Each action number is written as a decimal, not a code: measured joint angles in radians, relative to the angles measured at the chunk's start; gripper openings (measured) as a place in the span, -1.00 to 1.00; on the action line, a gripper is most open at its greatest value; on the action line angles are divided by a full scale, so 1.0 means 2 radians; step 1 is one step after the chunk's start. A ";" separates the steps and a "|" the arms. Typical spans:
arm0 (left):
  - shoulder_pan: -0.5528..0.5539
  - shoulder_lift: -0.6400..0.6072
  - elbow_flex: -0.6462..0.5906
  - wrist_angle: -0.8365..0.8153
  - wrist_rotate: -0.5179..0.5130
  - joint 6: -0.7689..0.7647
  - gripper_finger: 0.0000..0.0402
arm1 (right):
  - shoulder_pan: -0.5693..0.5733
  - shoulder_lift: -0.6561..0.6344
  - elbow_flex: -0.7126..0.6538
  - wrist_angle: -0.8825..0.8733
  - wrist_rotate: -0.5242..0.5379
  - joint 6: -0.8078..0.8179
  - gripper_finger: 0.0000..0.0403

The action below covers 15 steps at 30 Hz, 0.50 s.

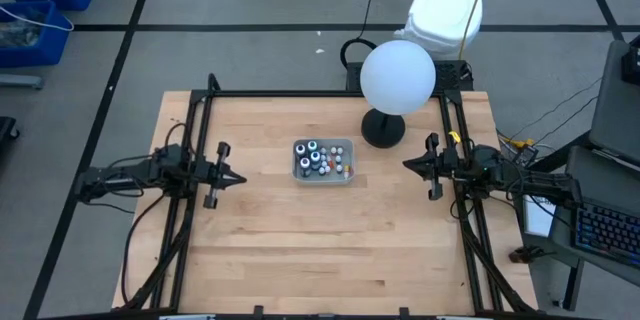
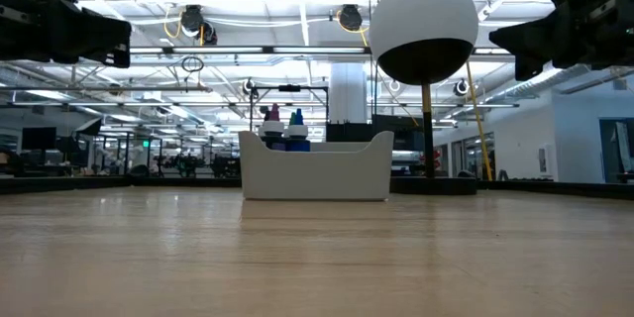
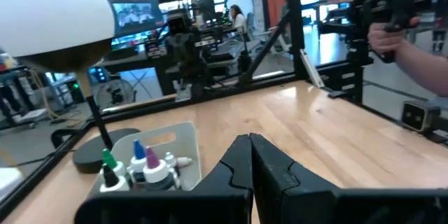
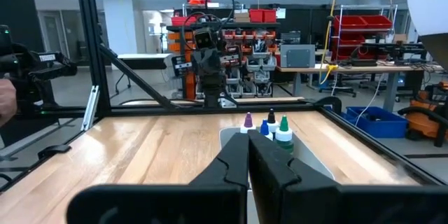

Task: Pick & Place food coloring
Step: Return to Home Position

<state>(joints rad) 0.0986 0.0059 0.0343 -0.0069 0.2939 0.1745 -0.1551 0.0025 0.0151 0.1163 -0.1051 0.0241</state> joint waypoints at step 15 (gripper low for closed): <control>-0.065 0.000 0.018 -0.076 -0.122 0.007 -1.00 | 0.000 0.000 0.000 -0.016 0.002 0.003 -1.00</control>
<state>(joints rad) -0.0313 0.0063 0.0703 -0.1587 0.0507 0.1890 -0.1551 0.0025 0.0151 0.0849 -0.1020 0.0308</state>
